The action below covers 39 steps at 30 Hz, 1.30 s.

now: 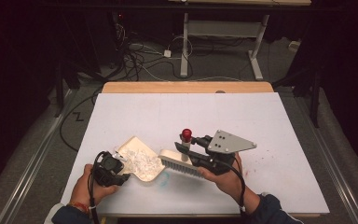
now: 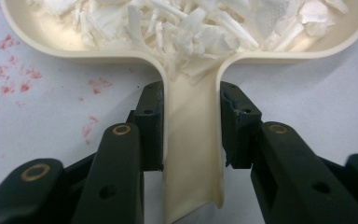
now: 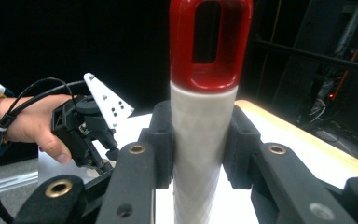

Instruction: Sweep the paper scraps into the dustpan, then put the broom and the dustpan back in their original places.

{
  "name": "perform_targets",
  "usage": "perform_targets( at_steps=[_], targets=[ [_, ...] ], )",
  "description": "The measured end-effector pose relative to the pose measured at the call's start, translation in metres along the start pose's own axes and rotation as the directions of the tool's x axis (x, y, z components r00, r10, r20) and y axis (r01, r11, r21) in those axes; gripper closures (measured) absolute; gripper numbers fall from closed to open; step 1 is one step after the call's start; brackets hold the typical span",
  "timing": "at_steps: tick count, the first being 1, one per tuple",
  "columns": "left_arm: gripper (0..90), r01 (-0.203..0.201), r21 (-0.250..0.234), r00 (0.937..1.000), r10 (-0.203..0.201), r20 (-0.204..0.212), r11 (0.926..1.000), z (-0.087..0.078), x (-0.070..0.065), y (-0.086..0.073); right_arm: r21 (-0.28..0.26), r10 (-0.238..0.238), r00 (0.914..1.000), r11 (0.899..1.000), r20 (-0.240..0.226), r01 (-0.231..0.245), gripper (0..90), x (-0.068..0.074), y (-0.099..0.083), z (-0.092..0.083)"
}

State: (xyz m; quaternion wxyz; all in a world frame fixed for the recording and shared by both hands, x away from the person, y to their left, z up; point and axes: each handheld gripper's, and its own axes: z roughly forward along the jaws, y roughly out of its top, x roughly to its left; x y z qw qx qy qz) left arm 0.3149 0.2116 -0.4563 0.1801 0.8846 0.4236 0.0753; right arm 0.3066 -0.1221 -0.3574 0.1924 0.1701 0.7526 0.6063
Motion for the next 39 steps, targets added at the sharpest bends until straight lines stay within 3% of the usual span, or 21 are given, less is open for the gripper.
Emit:
perform_targets(
  at_steps=[5,10,15,23,27,30,32,35,37,38,39],
  targets=[
    [62.6,0.037,-0.018,0.9993,-0.037,-0.007,0.9992,0.001,0.002,0.000,0.016,0.026,0.9996,1.000,0.005,-0.026,69.9,-0.010,-0.002,-0.018],
    [63.0,0.084,-0.039,0.9964,-0.084,-0.003,0.9957,0.002,0.004,0.000,0.028,0.054,0.9978,0.998,0.038,-0.055,69.9,-0.028,-0.002,-0.049],
    [62.7,0.119,-0.064,0.9928,-0.120,-0.009,0.9908,0.003,0.009,0.001,0.106,0.031,0.9967,0.994,0.075,-0.039,69.9,-0.046,0.001,-0.088],
    [63.3,0.148,-0.077,0.9875,-0.152,-0.043,0.9859,0.007,0.012,0.010,0.168,0.098,0.9933,0.980,0.061,-0.107,69.9,-0.073,-0.007,-0.136],
    [63.3,0.192,-0.107,0.9796,-0.197,-0.039,0.9755,0.010,0.016,0.013,0.207,0.155,0.9864,0.965,0.057,-0.163,69.9,-0.093,-0.020,-0.144],
    [63.3,0.226,-0.133,0.9709,-0.234,-0.050,0.9650,0.014,0.020,0.018,0.216,0.182,0.9800,0.957,0.081,-0.195,69.8,-0.104,-0.028,-0.145],
    [63.1,0.234,-0.141,0.9684,-0.243,-0.053,0.9619,0.015,0.021,0.020,0.211,0.197,0.9739,0.953,0.113,-0.217,69.7,-0.110,-0.032,-0.144],
    [61.2,0.249,-0.152,0.9642,-0.260,-0.053,0.9564,0.017,0.021,0.022,0.203,0.198,0.9723,0.954,0.124,-0.220,69.4,-0.115,-0.033,-0.140],
    [55.8,0.263,-0.160,0.9603,-0.274,-0.053,0.9515,0.018,0.018,0.023,0.210,0.180,0.9715,0.955,0.155,-0.210,68.5,-0.119,-0.033,-0.135],
    [52.9,0.262,-0.154,0.9603,-0.273,-0.057,0.9528,0.019,0.015,0.024,0.211,0.172,0.9704,0.955,0.170,-0.206,67.6,-0.121,-0.034,-0.133],
    [49.1,0.264,-0.155,0.9599,-0.275,-0.056,0.9521,0.019,0.012,0.024,0.214,0.167,0.9653,0.954,0.200,-0.210,66.7,-0.123,-0.034,-0.129]
  ],
)
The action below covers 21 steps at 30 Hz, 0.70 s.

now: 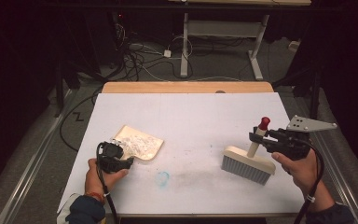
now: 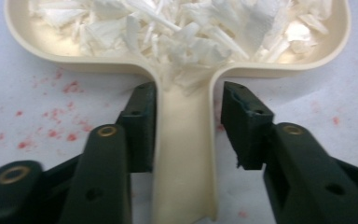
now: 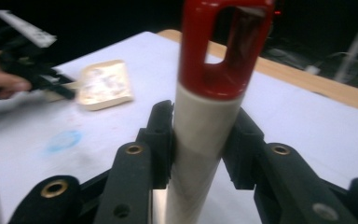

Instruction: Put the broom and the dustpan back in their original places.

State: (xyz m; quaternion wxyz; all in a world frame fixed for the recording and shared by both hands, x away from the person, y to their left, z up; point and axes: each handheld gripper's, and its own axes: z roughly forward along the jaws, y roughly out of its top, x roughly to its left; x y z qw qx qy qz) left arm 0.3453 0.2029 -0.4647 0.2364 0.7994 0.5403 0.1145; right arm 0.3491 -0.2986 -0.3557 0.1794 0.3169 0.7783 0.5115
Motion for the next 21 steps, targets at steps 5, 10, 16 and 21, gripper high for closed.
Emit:
perform_targets(
  at_steps=[5,10,16,21],
  targets=[
    [40.2,-0.010,0.014,0.9999,0.009,0.014,0.9999,-0.003,-0.012,-0.007,0.034,-0.006,0.9942,0.999,0.108,0.003,61.9,-0.012,0.007,0.022],
    [38.4,-0.057,-0.008,0.9965,0.058,0.061,0.9983,-0.014,-0.031,-0.013,0.089,-0.009,0.9856,0.996,0.169,-0.006,58.4,-0.028,0.015,0.049],
    [35.6,-0.112,0.002,0.9910,0.112,0.074,0.9937,-0.016,-0.048,-0.019,0.140,0.018,0.9764,0.989,0.215,-0.049,55.3,-0.043,0.017,0.085],
    [32.9,-0.158,-0.093,0.9854,0.163,0.049,0.9832,-0.024,-0.039,-0.021,0.162,0.008,0.9595,0.985,0.282,-0.056,49.0,-0.047,0.014,0.102]
  ],
)
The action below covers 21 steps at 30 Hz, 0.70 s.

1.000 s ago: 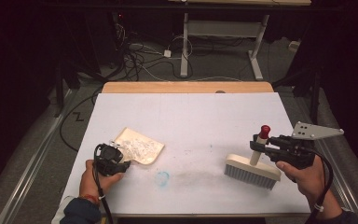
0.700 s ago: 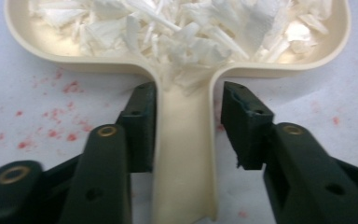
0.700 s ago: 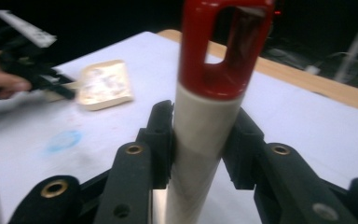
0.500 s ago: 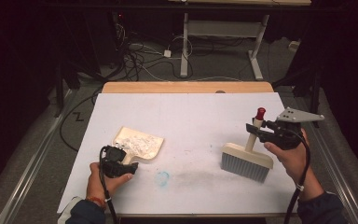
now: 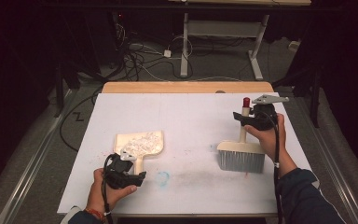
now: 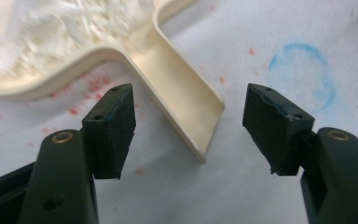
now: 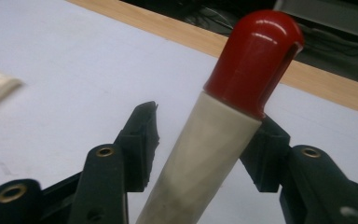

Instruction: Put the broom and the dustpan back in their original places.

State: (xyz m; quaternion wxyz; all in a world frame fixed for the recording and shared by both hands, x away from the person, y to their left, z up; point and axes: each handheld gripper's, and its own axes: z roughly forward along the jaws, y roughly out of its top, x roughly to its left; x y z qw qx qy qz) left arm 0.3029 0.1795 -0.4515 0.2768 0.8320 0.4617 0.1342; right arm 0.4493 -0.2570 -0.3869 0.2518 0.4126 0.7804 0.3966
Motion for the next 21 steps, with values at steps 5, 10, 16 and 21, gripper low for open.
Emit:
perform_targets(
  at_steps=[5,10,16,21],
  targets=[
    [22.8,-0.081,-0.130,0.9958,0.075,-0.053,0.9882,-0.009,0.003,-0.003,-0.009,-0.008,0.9986,1.000,0.052,0.008,43.2,-0.003,0.000,0.007],
    [20.7,-0.153,-0.232,0.9878,0.142,-0.065,0.9605,-0.013,0.005,-0.005,-0.076,-0.007,0.9956,0.997,0.094,0.014,42.3,-0.008,0.007,-0.004],
    [20.3,-0.180,-0.301,0.9834,0.178,-0.034,0.9364,-0.012,0.006,-0.011,-0.153,-0.029,0.9970,0.988,0.072,0.040,40.4,0.000,0.011,-0.026],
    [20.2,-0.195,-0.292,0.9808,0.189,-0.049,0.9364,-0.008,0.004,-0.020,-0.216,-0.073,0.9969,0.973,0.028,0.077,38.3,0.017,0.004,-0.047]
  ],
)
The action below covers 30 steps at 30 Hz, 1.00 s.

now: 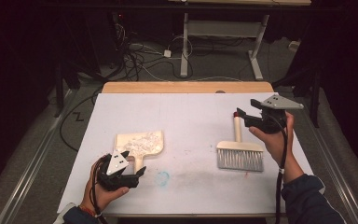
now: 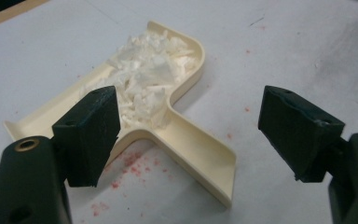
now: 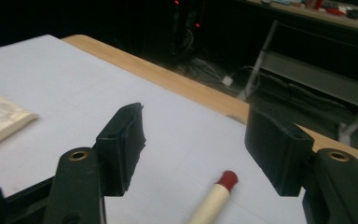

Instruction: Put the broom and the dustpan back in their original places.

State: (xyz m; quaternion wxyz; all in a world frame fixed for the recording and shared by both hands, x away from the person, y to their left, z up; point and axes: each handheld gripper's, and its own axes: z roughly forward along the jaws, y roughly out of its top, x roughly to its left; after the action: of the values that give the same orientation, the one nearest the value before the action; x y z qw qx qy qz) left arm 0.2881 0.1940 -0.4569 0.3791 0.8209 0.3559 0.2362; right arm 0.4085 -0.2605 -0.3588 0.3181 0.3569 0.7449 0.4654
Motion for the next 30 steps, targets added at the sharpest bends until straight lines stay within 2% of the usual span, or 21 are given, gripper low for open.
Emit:
perform_targets(
  at_steps=[4,6,11,16,17,20,23,25,27,30],
  targets=[
    [19.3,-0.027,0.008,0.9995,0.027,-0.013,0.9996,0.000,-0.004,-0.002,-0.043,-0.021,0.9995,0.999,-0.024,0.020,38.4,0.011,-0.001,-0.014],
    [19.0,-0.035,0.012,0.9992,0.035,-0.019,0.9993,0.001,-0.006,-0.002,-0.032,-0.034,0.9980,0.999,-0.052,0.033,38.5,0.015,-0.002,-0.018],
    [18.9,-0.058,0.004,0.9980,0.058,-0.026,0.9983,0.000,-0.009,-0.003,-0.059,-0.050,0.9953,0.997,-0.083,0.045,36.6,0.028,-0.008,-0.033],
    [18.9,-0.066,0.001,0.9972,0.066,-0.035,0.9978,-0.001,-0.010,-0.004,-0.095,-0.074,0.9867,0.994,-0.144,0.061,35.3,0.035,-0.015,-0.051],
    [18.9,-0.083,-0.004,0.9956,0.083,-0.044,0.9965,-0.001,-0.010,-0.004,-0.103,-0.079,0.9860,0.993,-0.147,0.064,35.3,0.036,-0.018,-0.054],
    [18.7,-0.072,-0.002,0.9967,0.071,-0.040,0.9974,0.000,-0.011,-0.004,-0.112,-0.088,0.9863,0.991,-0.140,0.072,34.1,0.038,-0.027,-0.063],
    [17.7,-0.067,-0.004,0.9970,0.067,-0.038,0.9977,0.001,-0.012,-0.003,-0.102,-0.101,0.9896,0.991,-0.103,0.090,32.5,0.040,-0.038,-0.069],
    [17.3,-0.080,-0.016,0.9959,0.079,-0.044,0.9967,0.001,-0.012,-0.003,-0.112,-0.096,0.9901,0.990,-0.103,0.084,32.6,0.040,-0.047,-0.074],
    [17.3,-0.059,-0.013,0.9976,0.058,-0.038,0.9982,0.001,-0.013,-0.003,-0.126,-0.085,0.9918,0.989,-0.095,0.073,30.9,0.040,-0.056,-0.079],
    [17.3,-0.062,-0.014,0.9970,0.061,-0.046,0.9980,0.000,-0.014,-0.004,-0.114,-0.080,0.9942,0.991,-0.071,0.072,29.5,0.039,-0.071,-0.083]
  ],
)
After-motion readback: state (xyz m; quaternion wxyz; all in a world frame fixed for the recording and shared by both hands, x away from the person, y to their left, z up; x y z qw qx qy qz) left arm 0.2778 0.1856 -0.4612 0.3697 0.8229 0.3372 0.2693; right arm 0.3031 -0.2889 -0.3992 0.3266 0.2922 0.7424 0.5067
